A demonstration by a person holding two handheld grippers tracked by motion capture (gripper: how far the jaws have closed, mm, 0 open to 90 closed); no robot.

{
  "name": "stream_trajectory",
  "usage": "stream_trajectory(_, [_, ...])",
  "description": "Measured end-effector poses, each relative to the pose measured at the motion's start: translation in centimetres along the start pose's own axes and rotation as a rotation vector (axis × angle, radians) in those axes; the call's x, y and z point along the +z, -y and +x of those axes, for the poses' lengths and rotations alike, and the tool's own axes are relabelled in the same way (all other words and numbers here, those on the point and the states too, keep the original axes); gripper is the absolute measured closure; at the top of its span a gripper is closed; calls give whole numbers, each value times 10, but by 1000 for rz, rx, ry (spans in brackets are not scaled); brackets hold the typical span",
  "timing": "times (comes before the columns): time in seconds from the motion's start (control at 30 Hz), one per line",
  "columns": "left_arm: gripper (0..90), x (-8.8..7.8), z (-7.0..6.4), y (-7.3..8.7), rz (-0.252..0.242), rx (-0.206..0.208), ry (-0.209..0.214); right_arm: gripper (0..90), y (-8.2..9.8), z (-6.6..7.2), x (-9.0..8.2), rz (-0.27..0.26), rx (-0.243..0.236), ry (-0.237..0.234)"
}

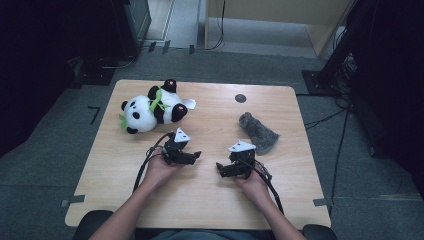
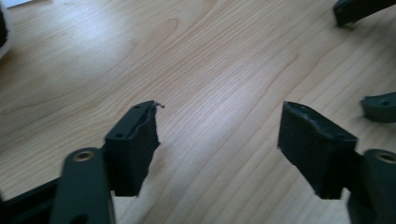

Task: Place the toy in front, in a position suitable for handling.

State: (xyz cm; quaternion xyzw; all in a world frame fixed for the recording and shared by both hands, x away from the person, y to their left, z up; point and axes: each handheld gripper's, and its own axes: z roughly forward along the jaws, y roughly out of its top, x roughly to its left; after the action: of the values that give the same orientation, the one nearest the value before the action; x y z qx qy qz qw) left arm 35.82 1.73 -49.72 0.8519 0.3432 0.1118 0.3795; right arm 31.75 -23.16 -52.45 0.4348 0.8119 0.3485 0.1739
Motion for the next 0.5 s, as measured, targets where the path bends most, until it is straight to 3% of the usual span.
stream_trajectory(0.27, [350, -10, 5, -3, 0, 8, 21, 22, 0, -2, -2, 11, -13, -12])
stream_trajectory(0.5, [395, -16, 14, -5, 3, -22, 76, 60, -2, -2, -3, 17, 9, -11])
